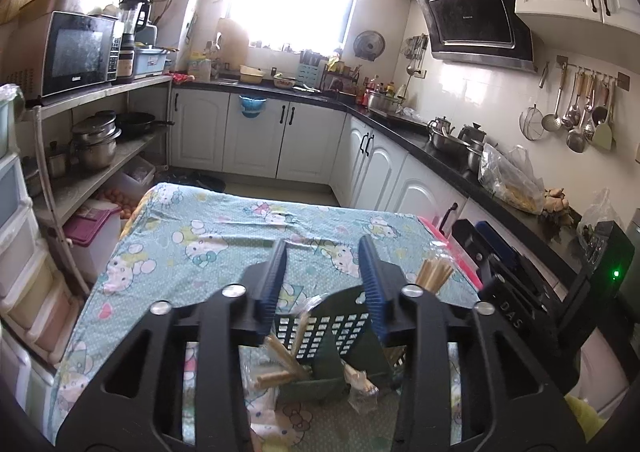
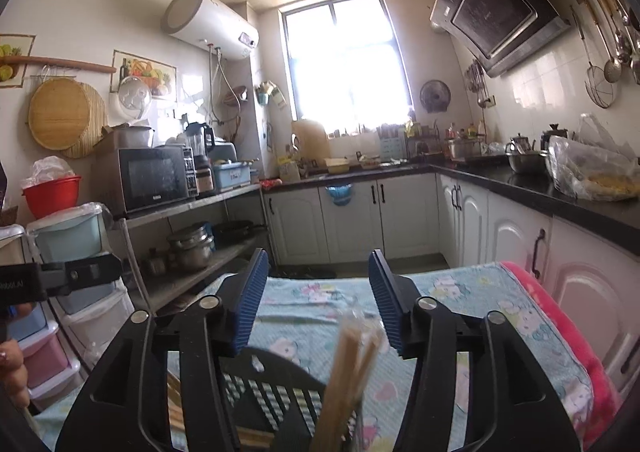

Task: Organize utensils
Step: 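Lower into the caddy and open the left tool while the right tool releases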

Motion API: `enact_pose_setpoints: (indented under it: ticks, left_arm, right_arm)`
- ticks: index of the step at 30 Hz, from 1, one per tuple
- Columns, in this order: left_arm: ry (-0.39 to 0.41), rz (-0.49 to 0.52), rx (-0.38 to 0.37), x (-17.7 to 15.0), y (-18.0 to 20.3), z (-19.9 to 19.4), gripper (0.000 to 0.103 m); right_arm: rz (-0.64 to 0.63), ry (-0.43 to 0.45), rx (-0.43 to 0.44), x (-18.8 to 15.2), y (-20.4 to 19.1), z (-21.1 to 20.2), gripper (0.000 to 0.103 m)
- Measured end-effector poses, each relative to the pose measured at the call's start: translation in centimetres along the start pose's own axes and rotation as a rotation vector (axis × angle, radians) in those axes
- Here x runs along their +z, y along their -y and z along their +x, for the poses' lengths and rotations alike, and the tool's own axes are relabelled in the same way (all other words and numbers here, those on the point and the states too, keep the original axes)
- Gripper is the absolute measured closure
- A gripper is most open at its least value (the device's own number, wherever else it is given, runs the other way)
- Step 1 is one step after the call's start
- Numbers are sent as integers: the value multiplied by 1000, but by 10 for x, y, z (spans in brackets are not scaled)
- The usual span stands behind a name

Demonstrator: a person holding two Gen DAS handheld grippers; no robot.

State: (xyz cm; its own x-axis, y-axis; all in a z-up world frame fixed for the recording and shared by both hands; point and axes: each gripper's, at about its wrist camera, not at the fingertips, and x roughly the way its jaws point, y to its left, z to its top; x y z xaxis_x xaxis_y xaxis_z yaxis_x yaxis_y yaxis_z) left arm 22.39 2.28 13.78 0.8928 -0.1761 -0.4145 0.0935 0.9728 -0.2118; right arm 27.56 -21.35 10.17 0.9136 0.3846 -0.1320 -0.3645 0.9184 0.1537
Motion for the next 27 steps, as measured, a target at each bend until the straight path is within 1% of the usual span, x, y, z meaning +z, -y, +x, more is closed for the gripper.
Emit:
enact_pose_setpoints:
  ticks: [1,3,7,9,10,12,15,16,18,21,27]
  left_arm:
    - [-1,2,-1,-1,0,-1,69]
    - [-6,4,-5,-4,2,-3,61]
    - [-6,5,-20,-10,4,-12,50]
    - [-6,6,-24,-13,5,-16,39]
    - [-6,9,-23,-16,6,-18,35]
    - [-6,12,-24,-20,6,-23,25]
    - [-10,16,-22,-27,8,-28,15]
    - [-10,20,-23,-30,8,-30,14]
    - [-8,29,-20,-34,11,-35,11]
    - [-5,33,-15,-44,13,-43,11]
    - [-17,5,-4,-65,7,-53,11]
  right_arm:
    - [0,-13,-8,-1,1,-4,51]
    - [1,-28,-8,-4,3,-9,49]
    - [-9,-55,-11,-10,5,-24,46]
    - [-16,-78,-13,-14,4,-30,41]
    - [-17,-91,-11,-16,4,-32,39]
    - [-18,-107,-11,-20,4,-37,32]
    - [-25,-131,-17,-27,3,-47,29]
    - [-27,-135,-18,-29,2,-50,28]
    - [-27,-144,-18,-34,1,-57,23]
    - [-25,-164,-8,-39,-1,-66,17]
    - [-57,-205,2,-50,-10,-80,12]
